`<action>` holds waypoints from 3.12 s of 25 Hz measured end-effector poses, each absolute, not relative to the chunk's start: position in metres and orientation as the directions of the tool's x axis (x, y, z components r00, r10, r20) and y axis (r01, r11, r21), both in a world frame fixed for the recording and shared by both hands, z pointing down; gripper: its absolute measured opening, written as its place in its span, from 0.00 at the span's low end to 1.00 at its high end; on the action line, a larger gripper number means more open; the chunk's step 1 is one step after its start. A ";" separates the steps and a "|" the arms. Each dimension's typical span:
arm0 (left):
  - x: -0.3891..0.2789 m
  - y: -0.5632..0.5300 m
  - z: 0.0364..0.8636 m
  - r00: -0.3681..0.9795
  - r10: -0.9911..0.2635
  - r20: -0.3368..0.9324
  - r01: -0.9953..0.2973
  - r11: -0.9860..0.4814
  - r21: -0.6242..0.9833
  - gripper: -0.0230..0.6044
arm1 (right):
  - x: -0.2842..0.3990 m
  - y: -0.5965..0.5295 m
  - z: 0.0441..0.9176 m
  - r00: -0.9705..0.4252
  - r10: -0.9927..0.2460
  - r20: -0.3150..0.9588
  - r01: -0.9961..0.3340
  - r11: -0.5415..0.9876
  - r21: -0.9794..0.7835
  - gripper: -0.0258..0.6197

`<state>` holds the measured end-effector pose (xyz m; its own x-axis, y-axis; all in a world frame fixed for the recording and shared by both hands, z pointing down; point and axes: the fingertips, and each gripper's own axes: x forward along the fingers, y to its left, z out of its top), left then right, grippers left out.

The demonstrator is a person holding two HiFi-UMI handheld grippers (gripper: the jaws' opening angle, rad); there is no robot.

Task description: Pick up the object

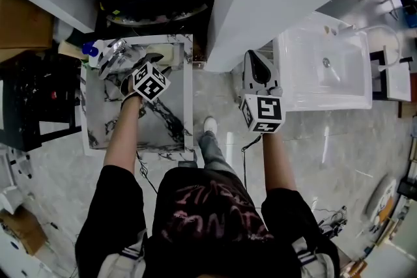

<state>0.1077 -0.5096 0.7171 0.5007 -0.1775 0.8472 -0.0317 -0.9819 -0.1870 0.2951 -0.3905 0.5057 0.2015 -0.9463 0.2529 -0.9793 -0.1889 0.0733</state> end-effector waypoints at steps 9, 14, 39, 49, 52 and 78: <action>0.111 -0.509 0.732 0.483 -0.147 0.863 0.006 -0.985 -0.171 0.16 | 0.300 -0.395 0.516 0.207 -0.940 0.272 -0.978 -0.195 0.070 0.06; 0.111 -0.507 0.734 0.484 -0.145 0.863 0.013 -0.985 -0.172 0.08 | 0.303 -0.391 0.517 0.213 -0.937 0.276 -0.977 -0.200 0.075 0.06; 0.089 -0.480 0.588 0.722 -0.387 0.574 -0.381 -0.914 -0.138 0.07 | 0.251 -0.390 0.464 0.119 -0.977 0.175 -0.992 -0.111 0.055 0.06; 0.059 -0.470 0.505 0.740 -0.516 0.431 -0.478 -0.855 -0.202 0.07 | 0.219 -0.393 0.438 0.061 -0.989 0.136 -0.996 -0.053 0.067 0.06; 0.054 -0.466 0.479 0.748 -0.544 0.380 -0.495 -0.839 -0.228 0.07 | 0.213 -0.394 0.433 0.053 -0.990 0.128 -0.996 -0.044 0.073 0.06; -0.008 -0.448 0.374 0.713 -0.694 0.101 -0.681 -0.719 -0.139 0.07 | 0.188 -0.390 0.398 0.016 -0.998 0.063 -0.996 -0.010 0.091 0.06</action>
